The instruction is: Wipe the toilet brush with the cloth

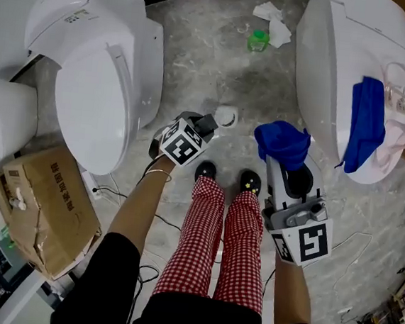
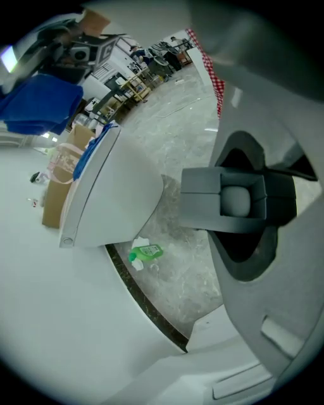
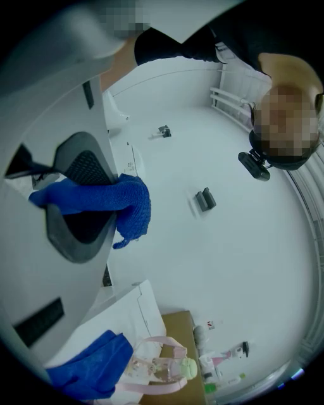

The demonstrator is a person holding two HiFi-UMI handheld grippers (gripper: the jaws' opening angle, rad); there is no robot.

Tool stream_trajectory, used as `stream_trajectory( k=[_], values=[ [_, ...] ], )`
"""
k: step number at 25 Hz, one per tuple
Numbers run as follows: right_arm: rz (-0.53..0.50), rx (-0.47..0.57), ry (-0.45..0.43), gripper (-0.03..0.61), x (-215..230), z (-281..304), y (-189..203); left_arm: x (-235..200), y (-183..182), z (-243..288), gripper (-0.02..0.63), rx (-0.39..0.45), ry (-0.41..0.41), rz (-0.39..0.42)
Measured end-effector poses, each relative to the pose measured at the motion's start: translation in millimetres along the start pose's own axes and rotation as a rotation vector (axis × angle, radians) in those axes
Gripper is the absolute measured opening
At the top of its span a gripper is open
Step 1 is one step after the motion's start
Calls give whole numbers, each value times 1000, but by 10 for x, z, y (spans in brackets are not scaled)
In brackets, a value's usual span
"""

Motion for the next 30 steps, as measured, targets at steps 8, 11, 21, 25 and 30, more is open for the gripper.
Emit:
stream_trajectory(
  k=[8, 11, 21, 25, 30],
  values=[
    [-35, 12, -38, 81, -233, -11, -145, 21, 152, -368, 192, 108, -24, -75],
    [-46, 17, -49, 83, -327, -22, -207, 50, 196, -526, 192, 170, -34, -102],
    [-92, 41, -71, 82, -596, -137, -474, 273, 258, -1225, 192, 406, -35, -182],
    [-100, 45, -85, 83, -675, -137, -561, 319, 253, -1432, 192, 452, -56, -178],
    [-126, 58, -90, 82, -781, -157, -700, 359, 283, -1699, 192, 528, -72, -198]
  ],
)
Point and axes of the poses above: the fingertips, and each gripper's own axes: z forward along the fingers, x to its right, y out of its underside, the point moved 8 cm from there along -z, backward along the fingers, and after that the axes turned 14 degrees about -x, right-handed, at the moved point
